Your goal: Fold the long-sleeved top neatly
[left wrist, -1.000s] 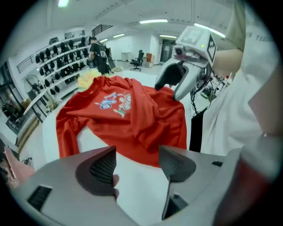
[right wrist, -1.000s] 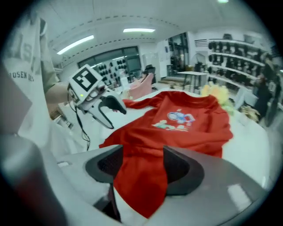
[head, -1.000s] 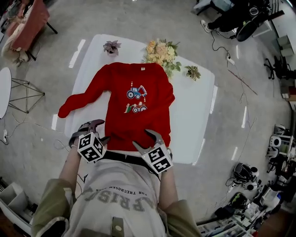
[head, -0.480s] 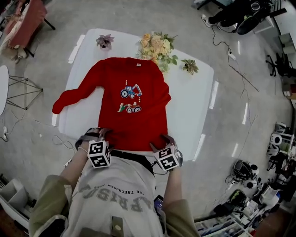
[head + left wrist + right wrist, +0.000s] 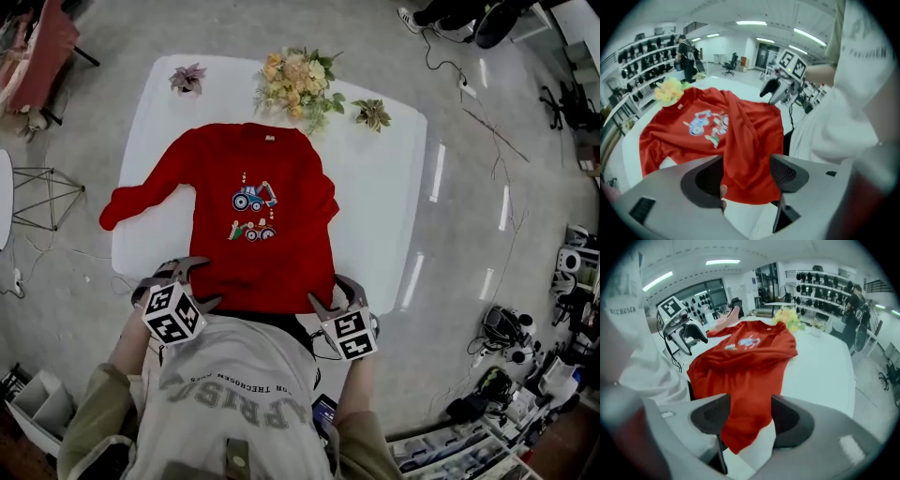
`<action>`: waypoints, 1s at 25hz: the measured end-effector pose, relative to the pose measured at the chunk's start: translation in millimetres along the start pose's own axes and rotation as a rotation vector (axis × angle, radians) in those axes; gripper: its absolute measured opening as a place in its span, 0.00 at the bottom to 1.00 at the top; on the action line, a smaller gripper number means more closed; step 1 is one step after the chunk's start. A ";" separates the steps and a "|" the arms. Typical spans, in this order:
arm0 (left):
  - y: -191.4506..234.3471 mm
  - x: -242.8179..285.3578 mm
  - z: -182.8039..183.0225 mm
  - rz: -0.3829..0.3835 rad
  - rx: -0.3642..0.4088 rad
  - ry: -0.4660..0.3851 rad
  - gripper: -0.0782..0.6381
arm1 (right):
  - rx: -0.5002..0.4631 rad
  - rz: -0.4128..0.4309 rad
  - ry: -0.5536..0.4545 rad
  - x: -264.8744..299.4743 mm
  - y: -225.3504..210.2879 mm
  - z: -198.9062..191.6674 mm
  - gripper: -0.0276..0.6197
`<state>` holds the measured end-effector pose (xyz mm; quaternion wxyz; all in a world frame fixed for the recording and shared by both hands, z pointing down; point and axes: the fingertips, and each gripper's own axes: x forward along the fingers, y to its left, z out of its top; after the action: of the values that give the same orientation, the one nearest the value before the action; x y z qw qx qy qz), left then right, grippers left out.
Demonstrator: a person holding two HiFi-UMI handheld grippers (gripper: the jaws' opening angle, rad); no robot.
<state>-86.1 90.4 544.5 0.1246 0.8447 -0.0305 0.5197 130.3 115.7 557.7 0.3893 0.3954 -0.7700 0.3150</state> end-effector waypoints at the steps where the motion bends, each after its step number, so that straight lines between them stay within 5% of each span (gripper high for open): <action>1: 16.3 -9.5 16.3 0.022 -0.027 -0.054 0.54 | -0.004 -0.023 -0.044 -8.8 -12.3 13.0 0.46; 5: 87.8 -9.4 90.1 0.076 -0.057 -0.184 0.53 | -0.097 -0.130 -0.117 -14.8 -69.8 52.4 0.46; 8: 121.1 18.5 142.9 0.015 -0.090 -0.213 0.50 | -0.216 -0.176 -0.082 5.3 -99.0 71.6 0.46; 12: 133.8 60.8 185.9 -0.105 -0.131 -0.178 0.41 | -0.324 -0.148 -0.065 28.8 -115.0 93.4 0.46; 18: 133.0 111.1 202.6 -0.223 -0.132 -0.044 0.38 | -0.494 -0.055 0.042 61.5 -121.6 96.9 0.44; 22: 144.9 119.9 208.2 -0.193 -0.145 -0.040 0.17 | -0.530 -0.005 0.053 64.6 -116.8 97.1 0.22; 25: 156.5 109.6 215.7 -0.179 -0.149 -0.072 0.14 | -0.522 -0.026 0.023 59.5 -121.5 101.3 0.07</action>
<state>123.5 -104.6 577.0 0.2316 0.8506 0.0021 0.4720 175.6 -45.7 579.2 0.4911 0.2877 -0.8155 0.1050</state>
